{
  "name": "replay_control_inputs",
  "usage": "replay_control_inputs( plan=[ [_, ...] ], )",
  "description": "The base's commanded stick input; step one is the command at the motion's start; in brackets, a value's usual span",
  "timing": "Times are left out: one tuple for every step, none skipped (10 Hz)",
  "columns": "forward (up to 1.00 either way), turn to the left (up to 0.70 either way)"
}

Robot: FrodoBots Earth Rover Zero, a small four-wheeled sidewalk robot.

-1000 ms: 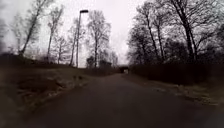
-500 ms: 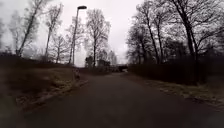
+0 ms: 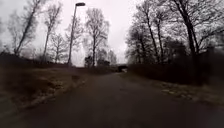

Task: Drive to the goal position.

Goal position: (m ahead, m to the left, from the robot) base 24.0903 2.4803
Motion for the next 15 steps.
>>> replay_control_inputs(
  plan=[
    [0.7,0.0],
    [0.7,0.0],
    [0.7,0.0],
    [0.7,0.0],
    [0.7,0.0],
    [0.7,0.0],
    [0.7,0.0],
    [0.7,0.0],
    [0.7,0.0],
    [0.7,0.0],
    [0.7,0.0],
    [0.7,0.0],
    [0.7,0.0],
    [0.7,0.0],
    [0.7,0.0]
  ],
)
